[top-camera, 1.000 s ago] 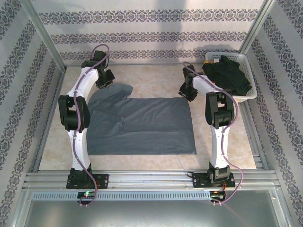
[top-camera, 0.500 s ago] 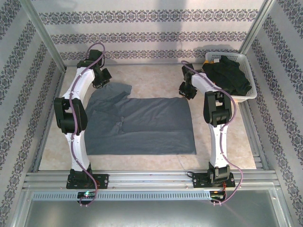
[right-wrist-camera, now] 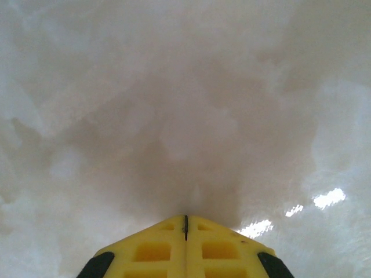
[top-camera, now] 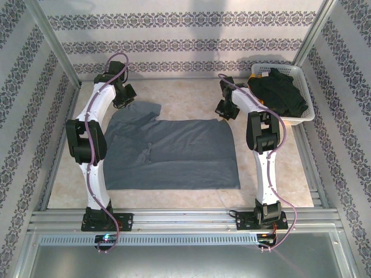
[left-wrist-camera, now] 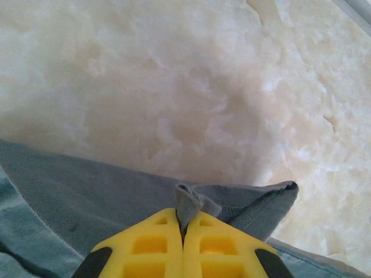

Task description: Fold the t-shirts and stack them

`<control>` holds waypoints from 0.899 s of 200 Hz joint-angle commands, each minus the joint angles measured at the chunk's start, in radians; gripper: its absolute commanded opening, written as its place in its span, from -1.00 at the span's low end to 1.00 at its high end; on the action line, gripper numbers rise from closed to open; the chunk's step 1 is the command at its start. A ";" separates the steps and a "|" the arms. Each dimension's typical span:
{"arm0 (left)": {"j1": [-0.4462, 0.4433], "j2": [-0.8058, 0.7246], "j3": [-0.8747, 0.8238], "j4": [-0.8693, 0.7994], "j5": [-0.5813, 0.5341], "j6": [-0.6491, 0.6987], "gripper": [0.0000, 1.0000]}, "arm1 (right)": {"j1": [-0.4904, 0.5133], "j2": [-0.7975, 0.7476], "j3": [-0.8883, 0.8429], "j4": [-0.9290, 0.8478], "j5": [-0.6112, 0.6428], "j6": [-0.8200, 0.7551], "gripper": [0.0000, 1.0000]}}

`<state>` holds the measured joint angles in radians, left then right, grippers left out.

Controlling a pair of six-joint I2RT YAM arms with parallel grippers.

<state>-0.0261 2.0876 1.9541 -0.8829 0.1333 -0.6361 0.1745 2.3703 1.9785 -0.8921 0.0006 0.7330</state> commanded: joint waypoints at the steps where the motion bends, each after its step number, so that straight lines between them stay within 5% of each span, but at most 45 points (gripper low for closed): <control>1: 0.031 -0.059 -0.030 -0.008 0.036 -0.009 -1.00 | 0.011 -0.085 -0.067 0.072 0.017 -0.023 -1.00; 73: 0.100 -0.114 -0.112 0.066 0.175 -0.016 -1.00 | 0.022 -0.219 -0.232 0.220 0.000 -0.101 -1.00; 180: 0.097 -0.595 -0.469 -0.004 -0.066 0.074 -1.00 | 0.022 -0.491 -0.489 0.265 -0.037 -0.153 -1.00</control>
<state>0.0731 1.6157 1.5711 -0.8413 0.1795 -0.6113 0.1879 1.9621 1.5494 -0.6380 -0.0238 0.5976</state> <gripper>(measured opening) 0.047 0.066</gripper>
